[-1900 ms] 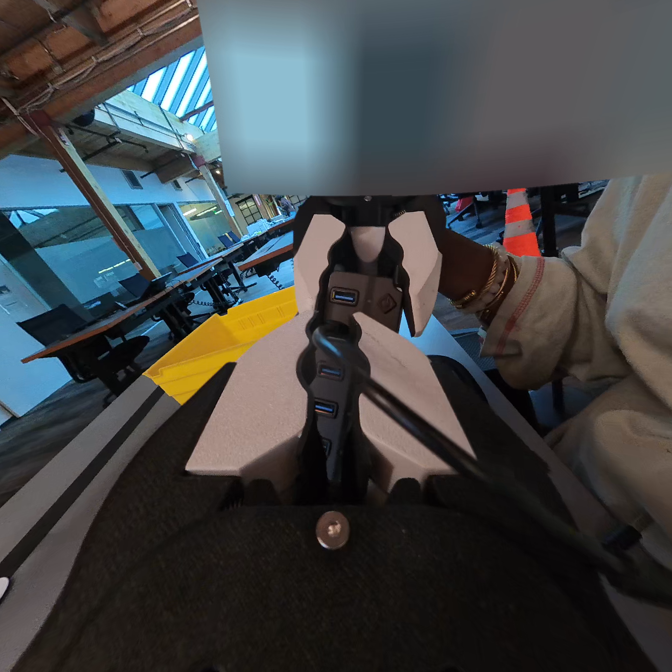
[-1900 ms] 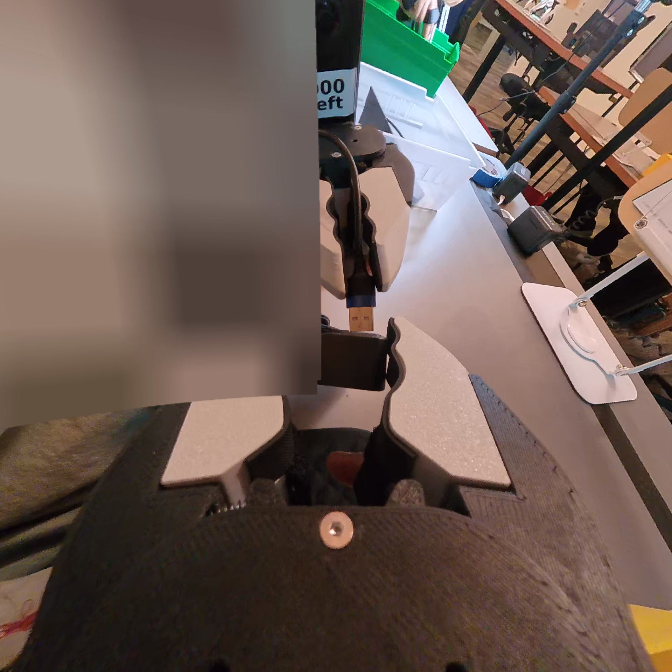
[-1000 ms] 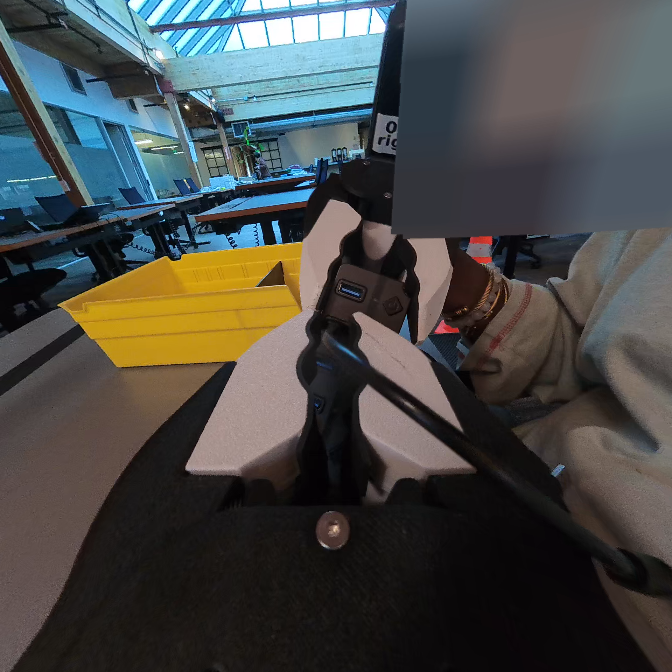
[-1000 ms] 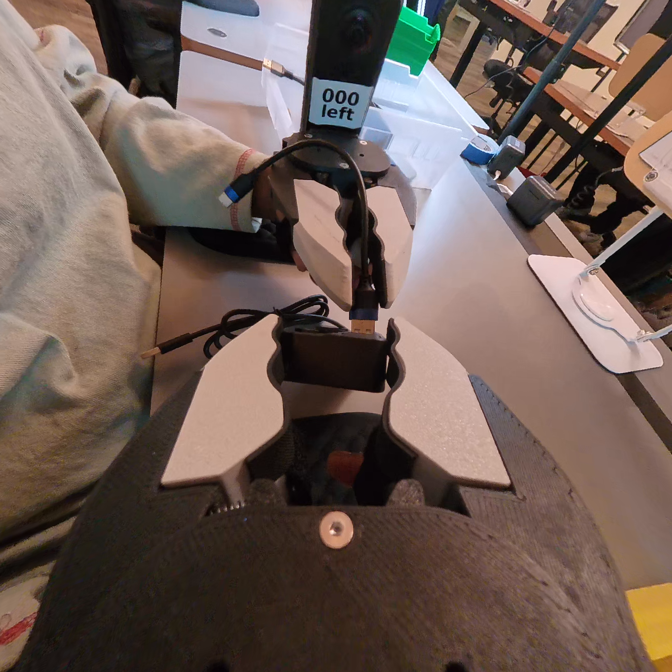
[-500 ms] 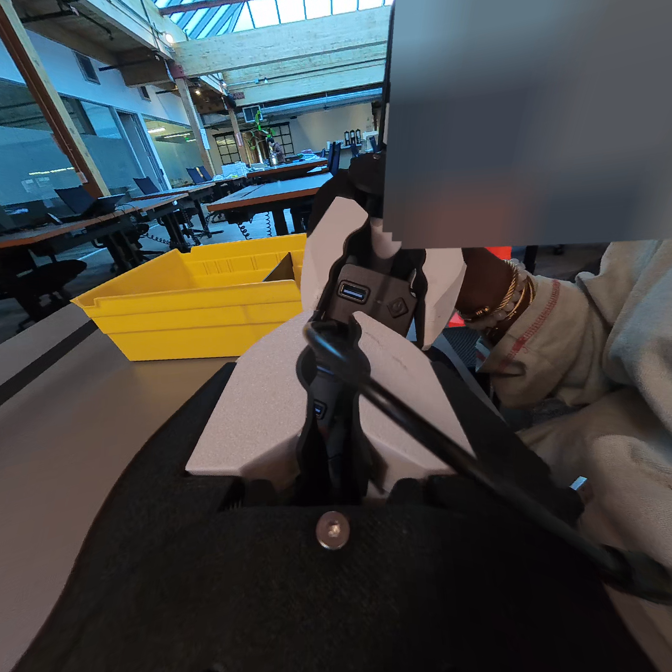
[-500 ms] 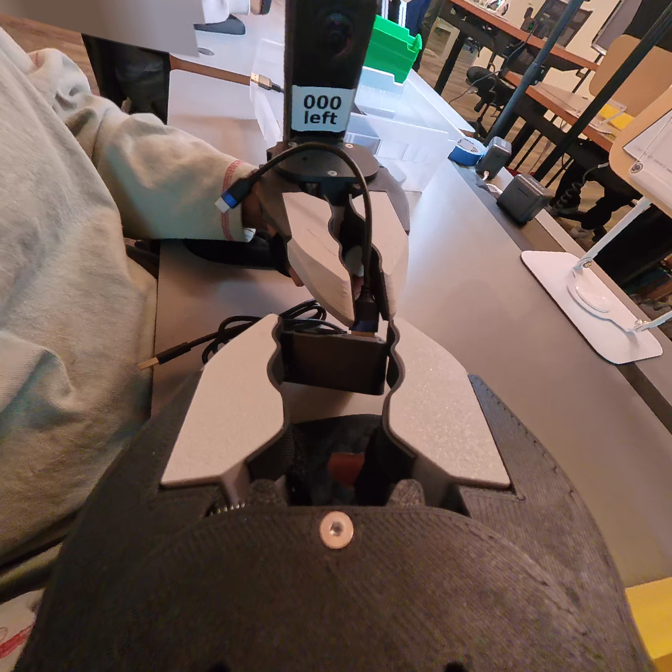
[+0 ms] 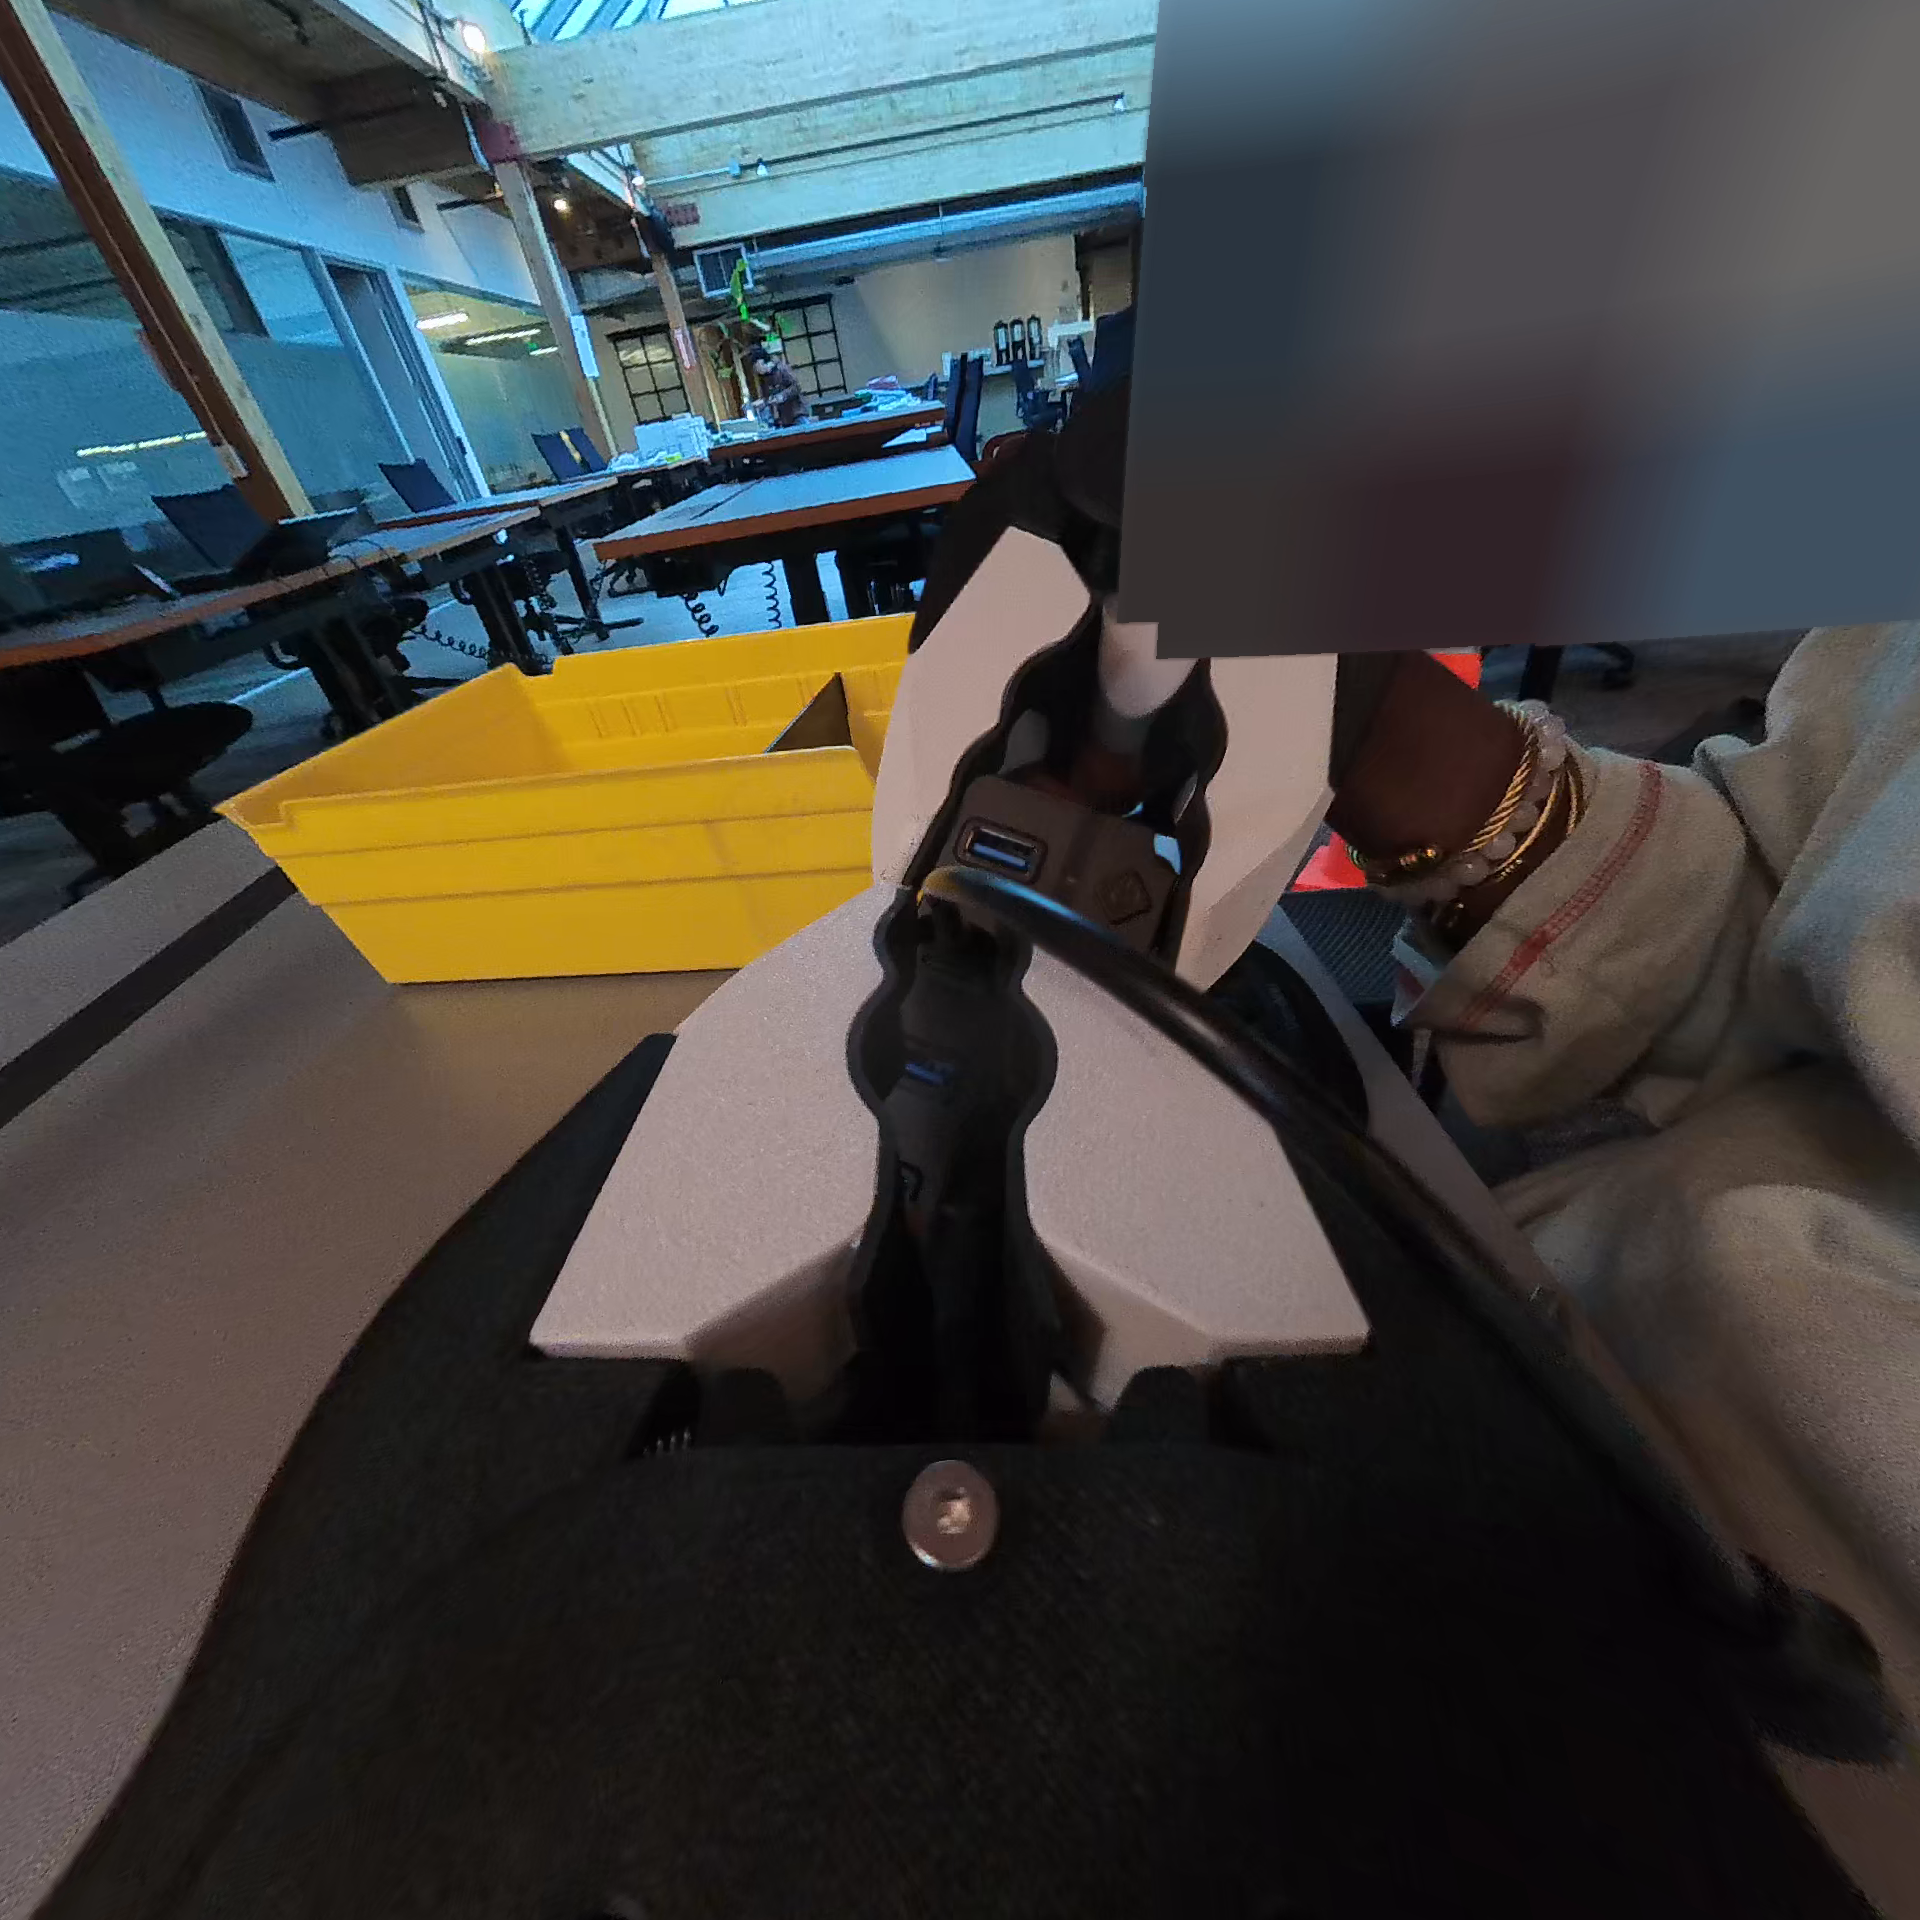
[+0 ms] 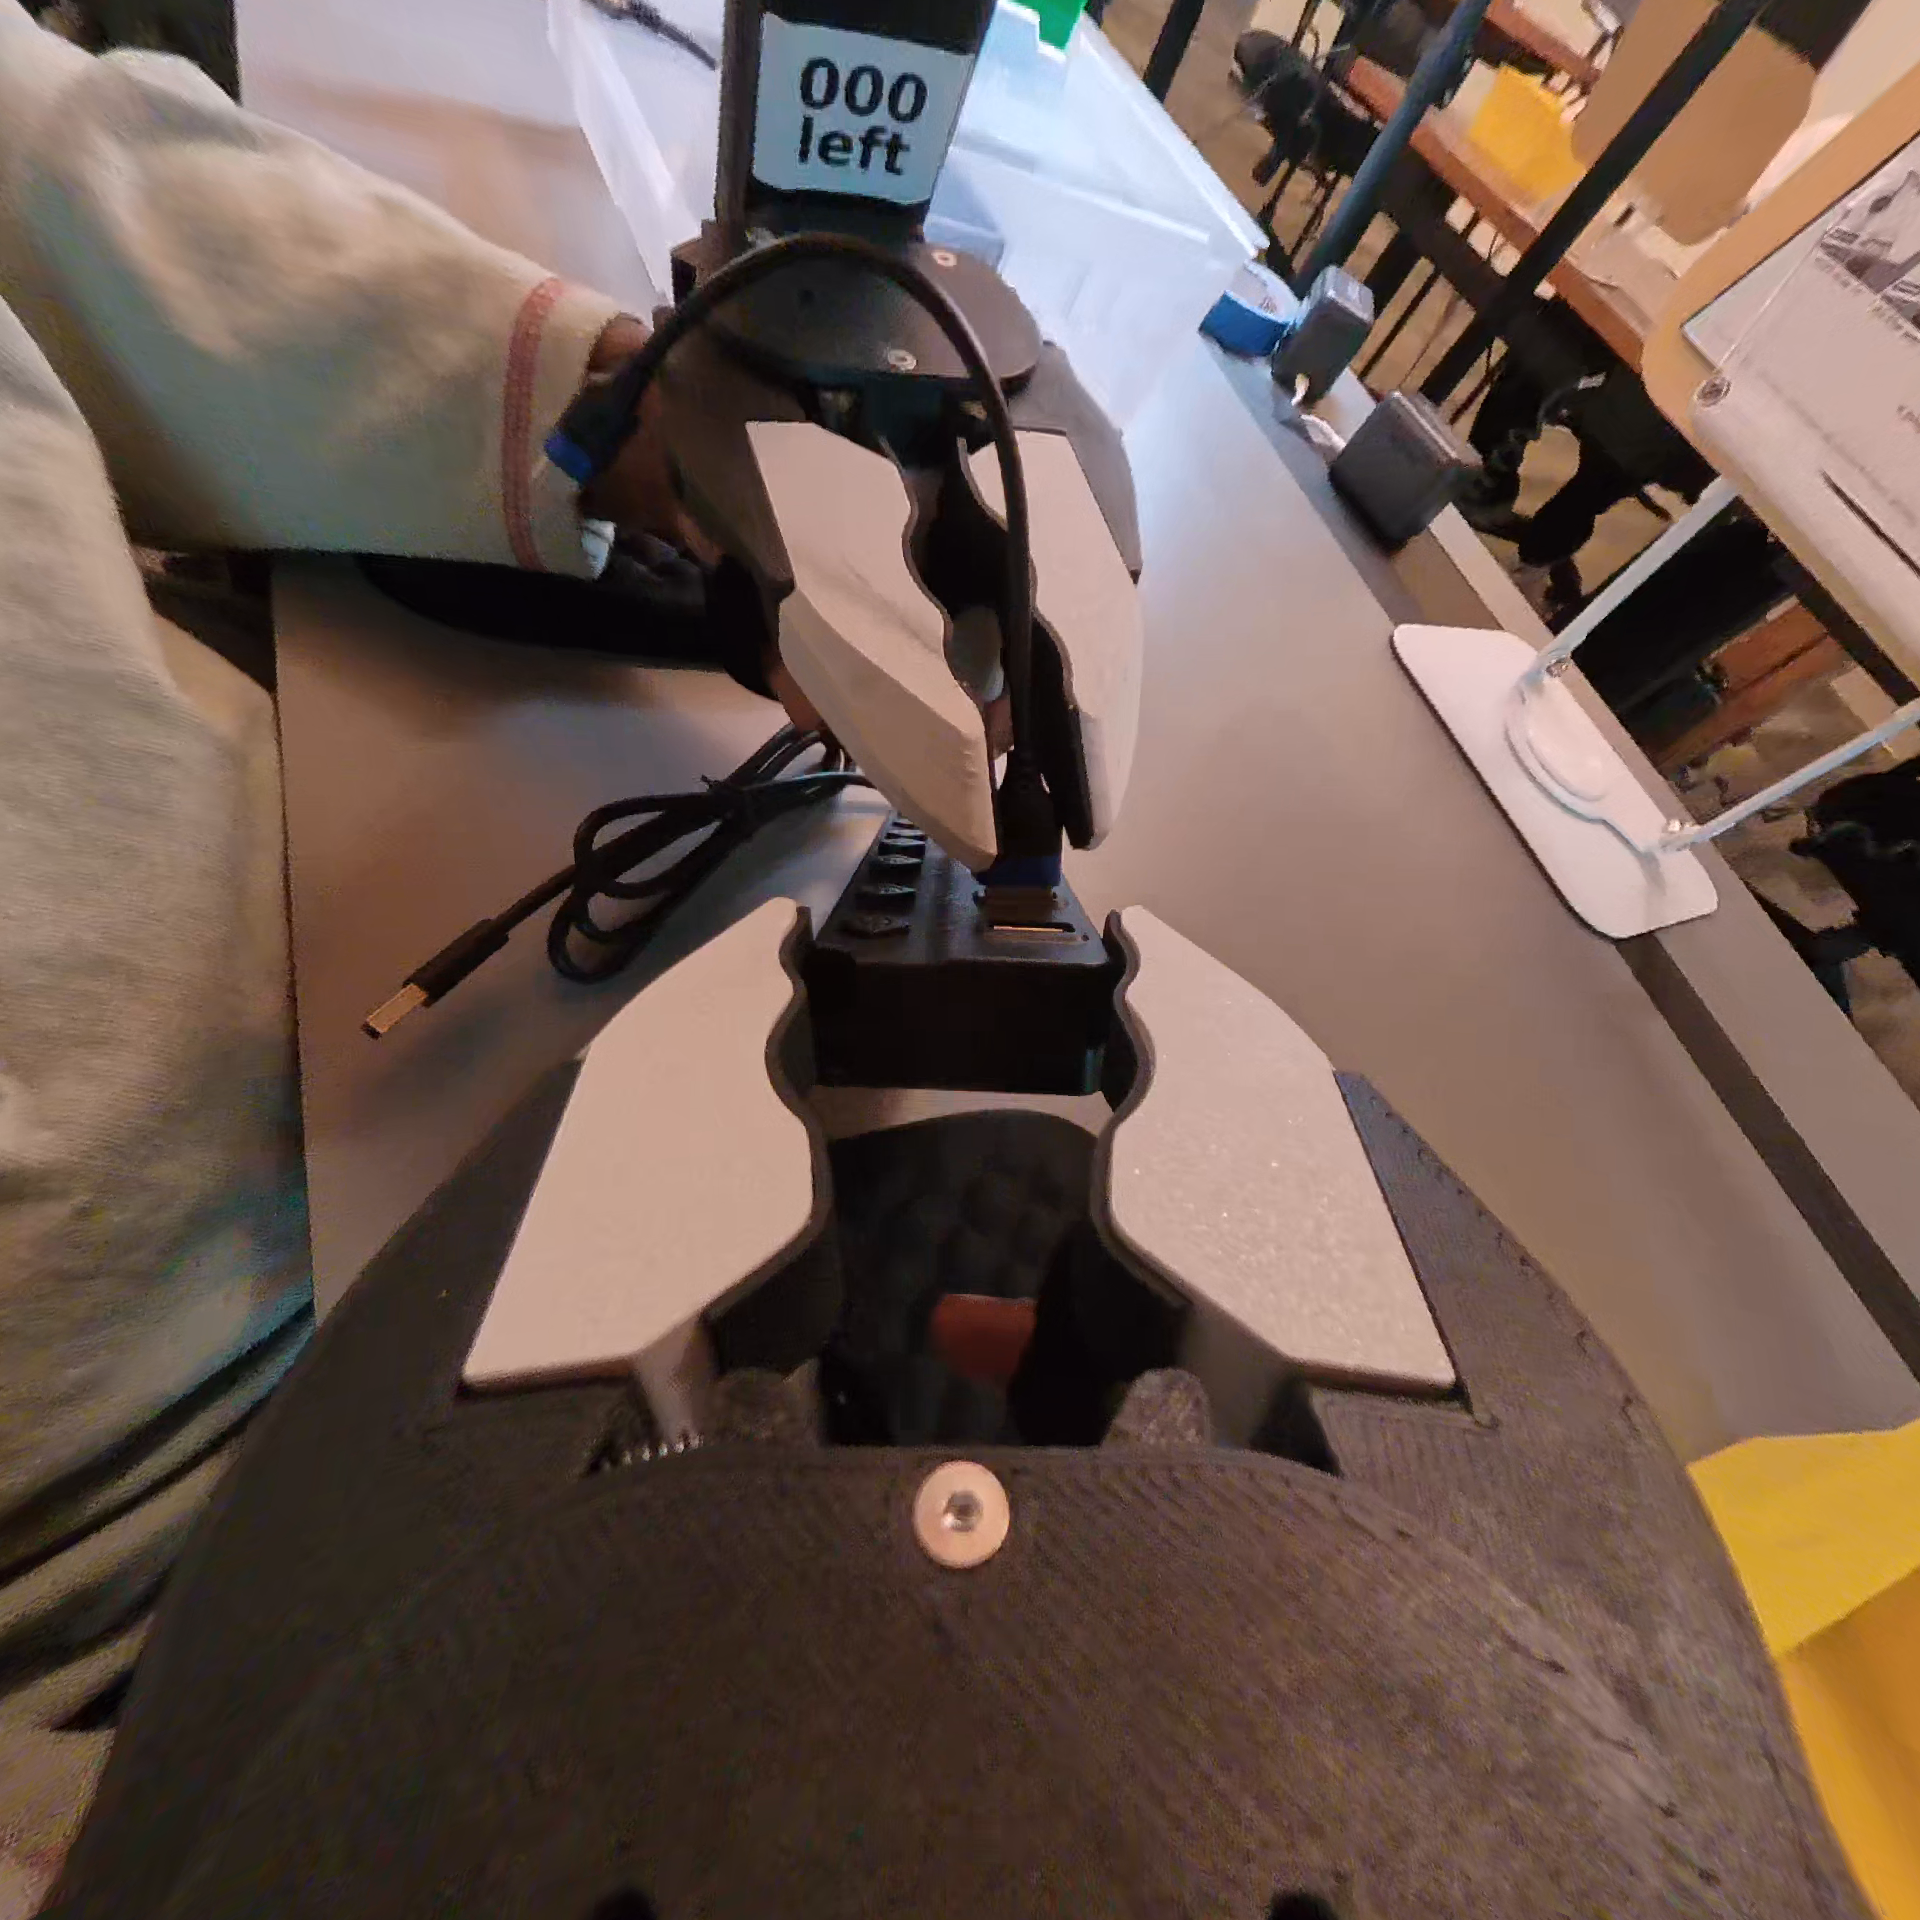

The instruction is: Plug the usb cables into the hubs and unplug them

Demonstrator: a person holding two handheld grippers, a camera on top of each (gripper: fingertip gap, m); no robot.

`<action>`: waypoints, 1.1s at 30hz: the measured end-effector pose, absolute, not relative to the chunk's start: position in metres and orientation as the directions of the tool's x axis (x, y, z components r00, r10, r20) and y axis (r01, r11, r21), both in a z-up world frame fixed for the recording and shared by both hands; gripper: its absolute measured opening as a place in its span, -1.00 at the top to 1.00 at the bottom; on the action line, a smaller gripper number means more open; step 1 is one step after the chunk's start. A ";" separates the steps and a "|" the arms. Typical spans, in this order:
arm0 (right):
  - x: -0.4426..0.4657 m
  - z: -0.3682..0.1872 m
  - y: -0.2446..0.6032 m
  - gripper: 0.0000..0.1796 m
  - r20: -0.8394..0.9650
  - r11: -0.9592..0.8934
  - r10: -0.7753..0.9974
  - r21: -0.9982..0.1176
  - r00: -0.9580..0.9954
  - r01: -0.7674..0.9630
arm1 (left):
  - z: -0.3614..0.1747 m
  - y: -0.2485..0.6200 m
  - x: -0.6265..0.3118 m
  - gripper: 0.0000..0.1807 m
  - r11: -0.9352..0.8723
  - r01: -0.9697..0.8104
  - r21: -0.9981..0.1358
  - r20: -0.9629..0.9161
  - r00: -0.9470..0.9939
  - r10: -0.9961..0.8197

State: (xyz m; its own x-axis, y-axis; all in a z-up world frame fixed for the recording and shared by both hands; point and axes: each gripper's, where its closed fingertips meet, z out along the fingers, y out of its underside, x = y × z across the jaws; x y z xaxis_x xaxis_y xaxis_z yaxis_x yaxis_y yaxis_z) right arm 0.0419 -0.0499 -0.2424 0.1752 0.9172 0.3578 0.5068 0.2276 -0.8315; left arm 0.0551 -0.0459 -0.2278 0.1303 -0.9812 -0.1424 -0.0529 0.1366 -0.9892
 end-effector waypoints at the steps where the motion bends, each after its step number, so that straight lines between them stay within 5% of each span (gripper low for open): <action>1: 0.043 -0.243 -0.050 0.41 0.358 0.230 0.917 -0.833 0.174 0.503 | -0.229 -0.046 0.056 0.84 0.147 -0.072 -0.987 -0.156 0.139 -0.978; 7: 0.054 -0.253 -0.045 0.40 0.328 0.188 0.927 -0.827 0.182 0.530 | -0.237 -0.041 0.066 0.83 0.168 -0.153 -0.974 -0.193 0.163 -0.968; 11: 0.078 -0.275 -0.035 0.40 0.274 0.103 0.933 -0.824 0.233 0.556 | -0.249 -0.030 0.058 0.42 0.221 -0.298 -0.929 -0.299 0.248 -0.921; 19: 0.111 -0.321 -0.022 0.39 0.249 -0.044 0.928 -0.665 0.278 0.745 | -0.209 -0.024 -0.056 0.39 0.203 -0.403 -0.892 -0.436 0.651 -0.622; 22: 0.114 -0.311 -0.019 0.32 0.254 -0.066 0.908 -0.698 0.333 0.713 | -0.168 -0.036 -0.113 0.45 0.226 -0.405 -0.886 -0.463 0.736 -0.494; 29: 0.135 -0.258 -0.015 0.19 0.363 0.041 0.817 -0.812 0.448 0.583 | -0.122 -0.058 -0.309 0.41 0.112 -0.025 -0.993 -0.021 0.999 0.033; 33: 0.139 -0.248 -0.017 0.21 0.424 0.082 0.782 -0.796 0.456 0.599 | -0.189 -0.049 -0.375 0.40 -0.128 0.074 -0.989 0.042 0.971 0.237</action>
